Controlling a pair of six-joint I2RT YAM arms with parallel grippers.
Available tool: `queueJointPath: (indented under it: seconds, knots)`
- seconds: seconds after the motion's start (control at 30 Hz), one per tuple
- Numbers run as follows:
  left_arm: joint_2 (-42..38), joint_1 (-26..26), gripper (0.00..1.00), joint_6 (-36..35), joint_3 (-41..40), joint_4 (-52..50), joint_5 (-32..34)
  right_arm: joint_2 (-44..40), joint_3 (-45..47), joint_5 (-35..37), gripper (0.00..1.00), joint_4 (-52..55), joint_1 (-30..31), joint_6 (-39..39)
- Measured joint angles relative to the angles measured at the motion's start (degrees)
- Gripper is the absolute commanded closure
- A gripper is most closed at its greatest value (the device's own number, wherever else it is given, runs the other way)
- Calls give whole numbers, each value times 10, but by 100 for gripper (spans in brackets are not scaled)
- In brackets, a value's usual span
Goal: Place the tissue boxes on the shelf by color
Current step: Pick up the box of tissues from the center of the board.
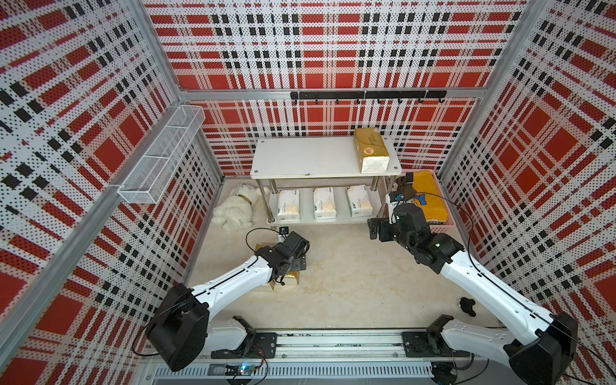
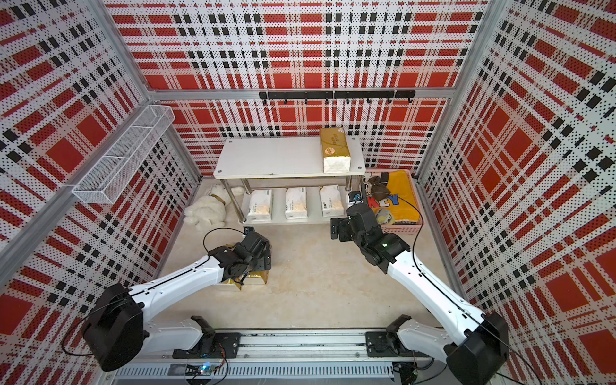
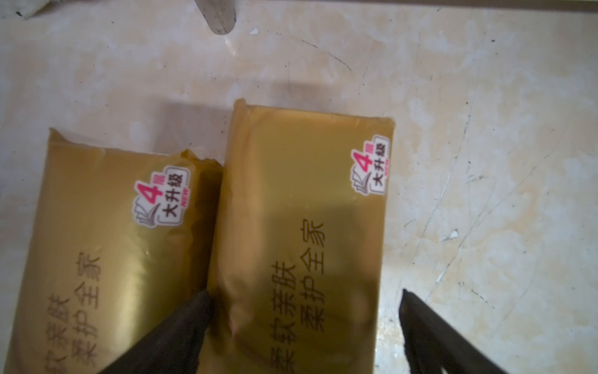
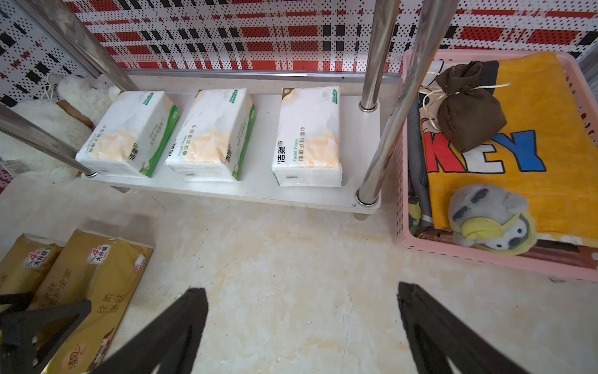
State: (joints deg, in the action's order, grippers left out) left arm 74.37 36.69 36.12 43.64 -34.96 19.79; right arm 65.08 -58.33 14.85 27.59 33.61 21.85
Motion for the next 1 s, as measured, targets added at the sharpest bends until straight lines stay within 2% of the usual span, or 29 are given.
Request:
queueJointPath:
  seconds: [0.27, 0.5, 0.67, 0.7, 1.0]
  knots:
    - [38, 4, 9, -17, 0, 6, -4, 0, 0, -1, 0, -3, 4, 2]
    - [53, 37, 8, -11, 3, 15, 8, 0, 0, -2, 0, -5, 4, 2]
    - [55, 64, 5, 16, 0, 28, 10, 7, 0, -8, 0, -10, 4, 3]
    - [53, 68, 0, 24, -3, 32, 12, 10, 0, -9, 0, -11, 4, 3]
    - [-19, 112, 1, 103, -49, 41, 32, 33, 0, -19, 0, -20, 7, 3]
